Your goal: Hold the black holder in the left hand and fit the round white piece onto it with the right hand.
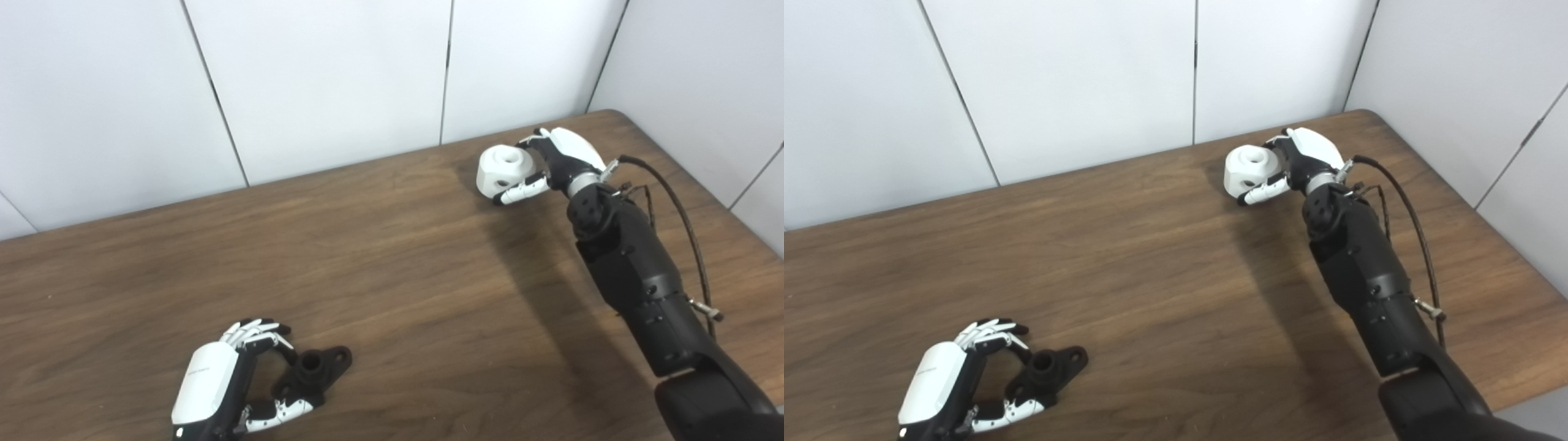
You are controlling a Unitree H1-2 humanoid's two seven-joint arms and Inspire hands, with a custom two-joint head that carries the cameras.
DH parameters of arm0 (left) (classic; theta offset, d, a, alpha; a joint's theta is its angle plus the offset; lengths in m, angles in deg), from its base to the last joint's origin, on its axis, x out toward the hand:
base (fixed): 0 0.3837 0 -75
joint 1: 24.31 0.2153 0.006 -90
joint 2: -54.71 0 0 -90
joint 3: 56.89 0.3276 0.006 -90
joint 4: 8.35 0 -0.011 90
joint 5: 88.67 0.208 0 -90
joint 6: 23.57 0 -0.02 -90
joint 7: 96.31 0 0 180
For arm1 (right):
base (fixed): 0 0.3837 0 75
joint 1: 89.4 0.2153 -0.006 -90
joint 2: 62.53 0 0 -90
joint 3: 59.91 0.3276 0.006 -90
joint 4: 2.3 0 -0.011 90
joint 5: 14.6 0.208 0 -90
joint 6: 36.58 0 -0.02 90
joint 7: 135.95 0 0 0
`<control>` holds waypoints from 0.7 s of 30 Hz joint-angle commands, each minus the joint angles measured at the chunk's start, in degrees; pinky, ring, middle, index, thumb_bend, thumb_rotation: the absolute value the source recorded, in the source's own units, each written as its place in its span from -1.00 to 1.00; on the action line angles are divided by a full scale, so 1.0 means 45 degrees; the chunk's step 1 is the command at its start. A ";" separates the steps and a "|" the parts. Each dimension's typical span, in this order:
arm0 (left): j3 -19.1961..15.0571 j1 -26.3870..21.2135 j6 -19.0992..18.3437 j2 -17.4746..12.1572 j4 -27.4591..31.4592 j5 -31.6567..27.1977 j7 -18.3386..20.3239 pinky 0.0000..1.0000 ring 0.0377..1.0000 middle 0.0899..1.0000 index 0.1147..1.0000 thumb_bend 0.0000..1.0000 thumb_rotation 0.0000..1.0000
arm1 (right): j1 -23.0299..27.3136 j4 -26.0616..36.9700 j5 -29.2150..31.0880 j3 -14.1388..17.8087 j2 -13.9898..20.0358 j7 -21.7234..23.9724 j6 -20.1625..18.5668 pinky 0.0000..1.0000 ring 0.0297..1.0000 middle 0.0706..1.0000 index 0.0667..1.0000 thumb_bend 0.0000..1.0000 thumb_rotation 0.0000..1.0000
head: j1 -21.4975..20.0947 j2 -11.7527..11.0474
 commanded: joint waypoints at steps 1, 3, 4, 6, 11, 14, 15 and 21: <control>0.0047 0.0067 -0.0182 0.0011 -0.0188 0.0141 0.0152 0.80 0.65 0.47 -0.16 0.04 -0.91 | 0.0355 0.0297 0.0137 0.0015 0.0415 -0.0603 0.0130 1.00 1.00 0.94 0.48 0.77 -0.37 | -0.0018 0.0019; 0.0045 0.0063 -0.0159 0.0007 -0.0207 0.0140 0.0127 0.80 0.65 0.47 -0.16 0.04 -0.91 | 0.0351 0.0238 0.0302 0.0001 0.0414 -0.0880 0.0185 1.00 1.00 0.93 0.44 0.75 -0.41 | -0.0030 0.0007; 0.0045 0.0061 -0.0179 0.0007 -0.0199 0.0147 0.0141 0.80 0.65 0.47 -0.16 0.04 -0.91 | 0.0349 0.0228 0.0402 0.0017 0.0406 -0.0993 0.0203 1.00 1.00 0.93 0.44 0.75 -0.41 | -0.0030 0.0007; 0.0048 0.0055 -0.0175 0.0005 -0.0213 0.0148 0.0139 0.80 0.65 0.47 -0.16 0.04 -0.91 | 0.0351 0.0189 0.0580 0.0020 0.0420 -0.1207 0.0280 1.00 1.00 0.92 0.40 0.72 -0.44 | -0.0054 -0.0007; 0.0066 0.0049 -0.0171 0.0020 -0.0209 0.0152 0.0142 0.80 0.65 0.47 -0.16 0.04 -0.91 | 0.0382 0.0078 0.0971 -0.0077 0.0538 -0.1568 0.0361 1.00 1.00 0.90 0.33 0.67 -0.52 | -0.0058 -0.0049; 0.0058 0.0054 -0.0169 0.0039 -0.0187 0.0105 0.0146 0.80 0.65 0.47 -0.16 0.04 -0.91 | 0.0424 0.0019 0.1120 -0.0159 0.0619 -0.1692 0.0381 1.00 1.00 0.88 0.25 0.66 -0.55 | -0.0058 -0.0049; 0.0067 0.0058 -0.0171 0.0037 -0.0158 0.0129 0.0155 0.80 0.65 0.47 -0.16 0.04 -0.91 | 0.0424 0.0004 0.1229 -0.0125 0.0612 -0.1775 0.0420 1.00 1.00 0.88 0.23 0.66 -0.56 | -0.0060 -0.0052; 0.0061 0.0075 -0.0102 0.0059 -0.0132 0.0079 0.0109 0.79 0.64 0.46 -0.17 0.04 -0.91 | 0.0337 -0.0049 0.1516 -0.0398 0.0837 -0.1839 0.0804 1.00 1.00 0.82 -0.09 0.06 -0.71 | -0.0060 -0.0052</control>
